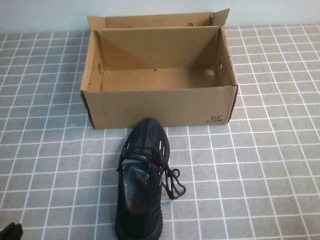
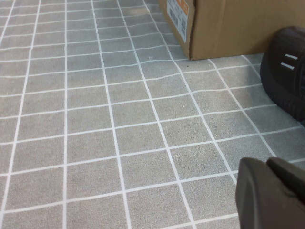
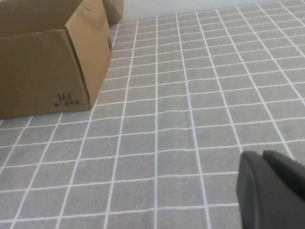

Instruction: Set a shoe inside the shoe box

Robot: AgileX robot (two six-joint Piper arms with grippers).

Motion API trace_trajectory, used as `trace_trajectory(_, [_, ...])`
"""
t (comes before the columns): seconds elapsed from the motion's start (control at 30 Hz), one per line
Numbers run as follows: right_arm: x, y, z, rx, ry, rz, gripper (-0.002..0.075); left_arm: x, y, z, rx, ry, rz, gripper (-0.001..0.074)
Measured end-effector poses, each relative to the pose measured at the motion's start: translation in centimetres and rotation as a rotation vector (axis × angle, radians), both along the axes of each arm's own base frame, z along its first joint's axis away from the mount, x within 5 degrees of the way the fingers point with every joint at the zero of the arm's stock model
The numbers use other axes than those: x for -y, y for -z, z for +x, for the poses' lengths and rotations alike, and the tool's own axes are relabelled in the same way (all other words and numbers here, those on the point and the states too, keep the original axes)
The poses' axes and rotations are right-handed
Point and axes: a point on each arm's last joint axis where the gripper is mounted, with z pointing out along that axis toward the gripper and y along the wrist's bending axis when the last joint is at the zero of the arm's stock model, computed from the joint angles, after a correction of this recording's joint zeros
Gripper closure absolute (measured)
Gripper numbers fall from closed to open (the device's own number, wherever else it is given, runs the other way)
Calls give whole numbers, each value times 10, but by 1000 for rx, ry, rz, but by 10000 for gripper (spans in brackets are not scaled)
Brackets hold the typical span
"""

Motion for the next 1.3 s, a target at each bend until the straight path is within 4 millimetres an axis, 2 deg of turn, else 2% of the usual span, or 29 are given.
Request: trace_trajectory(1.3, [0,2,0,-20,-6,-1,742,0,0,0,0,0,0,736])
